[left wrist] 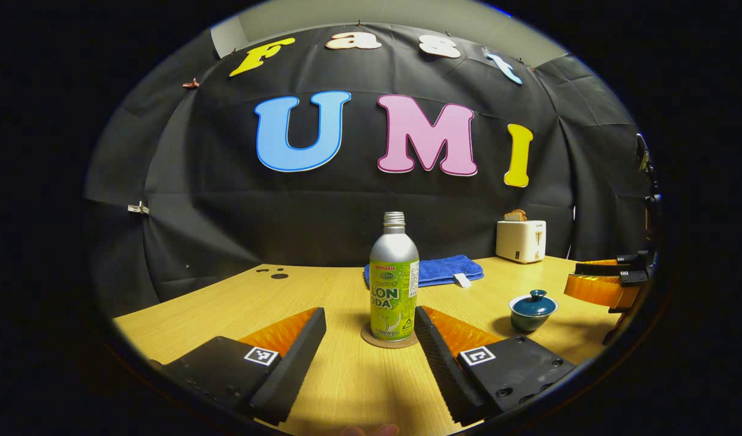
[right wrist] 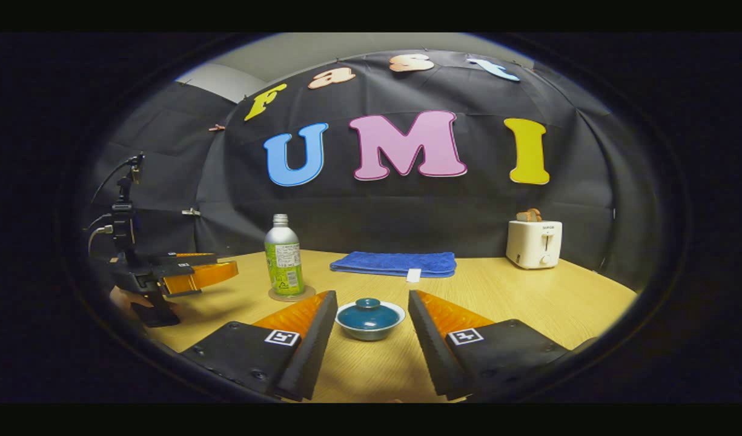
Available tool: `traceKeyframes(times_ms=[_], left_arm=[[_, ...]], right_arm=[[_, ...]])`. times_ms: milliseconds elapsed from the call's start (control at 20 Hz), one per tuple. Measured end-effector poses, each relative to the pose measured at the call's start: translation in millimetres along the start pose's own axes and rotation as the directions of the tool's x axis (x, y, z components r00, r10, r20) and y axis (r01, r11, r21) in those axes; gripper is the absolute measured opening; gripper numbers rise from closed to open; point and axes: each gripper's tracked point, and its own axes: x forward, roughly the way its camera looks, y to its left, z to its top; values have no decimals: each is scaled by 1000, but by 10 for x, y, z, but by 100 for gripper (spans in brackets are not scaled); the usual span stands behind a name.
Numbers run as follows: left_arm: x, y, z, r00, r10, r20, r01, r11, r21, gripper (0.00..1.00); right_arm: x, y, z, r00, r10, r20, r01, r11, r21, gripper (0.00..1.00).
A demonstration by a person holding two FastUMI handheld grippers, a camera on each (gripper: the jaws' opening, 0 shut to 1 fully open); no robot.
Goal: Open the teacup lid with one hand, grasp the water bottle and pour water into the teacup with the other hand; after pouring, place the water bottle on the coaster and then close the teacup lid.
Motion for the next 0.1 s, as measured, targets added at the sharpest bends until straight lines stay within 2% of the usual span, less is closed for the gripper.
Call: traceKeyframes(times_ms=[100], left_arm=[[-1, -4, -4, 1000, 0, 0, 0, 1000, 0, 94]], right_arm=[[-4, 0, -3, 1000, 0, 0, 0, 1000, 0, 74]])
